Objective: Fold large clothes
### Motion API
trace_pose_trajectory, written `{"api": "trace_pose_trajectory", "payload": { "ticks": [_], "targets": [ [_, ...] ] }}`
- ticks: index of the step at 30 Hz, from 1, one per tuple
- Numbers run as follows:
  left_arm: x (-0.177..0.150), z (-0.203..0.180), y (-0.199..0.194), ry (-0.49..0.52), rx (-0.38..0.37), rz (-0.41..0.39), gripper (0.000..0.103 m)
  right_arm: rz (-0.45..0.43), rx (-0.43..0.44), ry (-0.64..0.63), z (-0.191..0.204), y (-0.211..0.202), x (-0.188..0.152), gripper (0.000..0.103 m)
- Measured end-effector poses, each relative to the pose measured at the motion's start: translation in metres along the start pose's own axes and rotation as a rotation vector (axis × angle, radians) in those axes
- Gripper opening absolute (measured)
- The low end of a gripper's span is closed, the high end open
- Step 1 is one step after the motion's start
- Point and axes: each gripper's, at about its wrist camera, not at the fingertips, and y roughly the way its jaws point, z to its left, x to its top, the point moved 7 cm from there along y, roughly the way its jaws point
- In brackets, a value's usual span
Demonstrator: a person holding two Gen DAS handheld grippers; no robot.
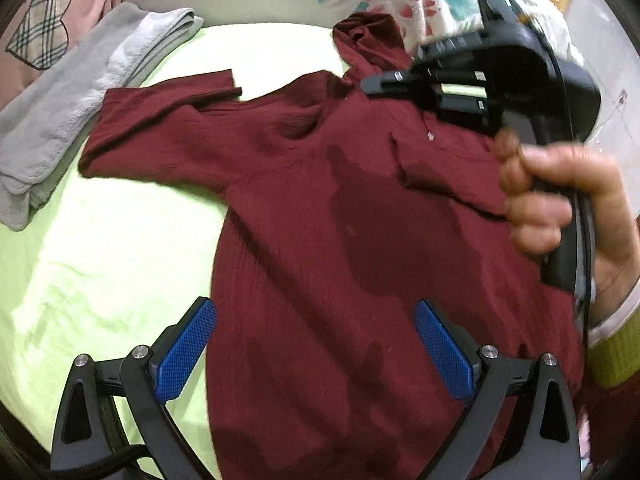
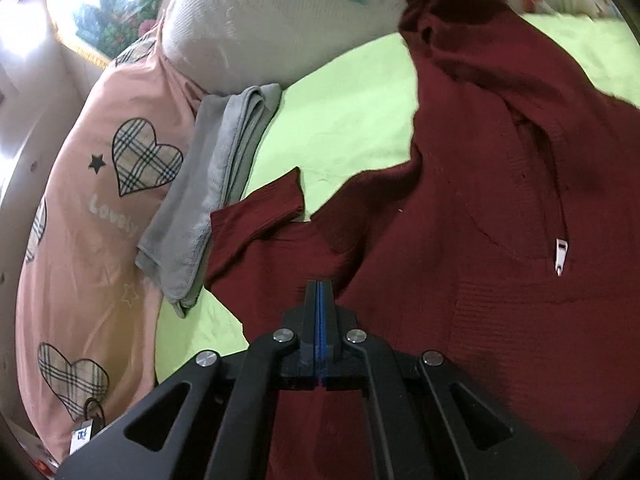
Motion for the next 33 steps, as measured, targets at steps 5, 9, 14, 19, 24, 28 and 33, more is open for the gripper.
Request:
{"api": "trace_pose_trajectory", "payload": {
  "ticks": [5,9,14,19,24,28,33],
  "targets": [
    [0.029,-0.023,0.031,0.002,-0.089,0.034,0.1,-0.073,-0.111,0.062,-0.047,-0.045,0.001,0.0],
    [0.063,-0.063,0.066,0.021,-0.211,0.052,0.1,-0.169,-0.221,0.149,-0.101,-0.105,-0.003,0.0],
    [0.096,-0.087,0.132,-0.009,-0.228,0.141,0.095,-0.267,-0.295,0.219,-0.14,-0.171,-0.016,0.0],
    [0.117,-0.097,0.141,-0.027,-0.261,0.101,0.026,-0.335,-0.333,0.248,-0.158,-0.22,-0.035,0.001],
    [0.123,-0.096,0.131,-0.022,-0.282,0.052,0.003,-0.381,-0.341,0.299,-0.17,-0.239,-0.044,0.001],
    [0.13,-0.074,0.092,-0.02,-0.248,-0.056,0.002,-0.392,-0.364,0.309,-0.177,-0.25,-0.049,0.001],
    [0.14,-0.001,0.076,-0.102,-0.121,-0.113,0.002,-0.403,-0.432,0.318,-0.196,-0.266,-0.049,0.003]
  ]
}}
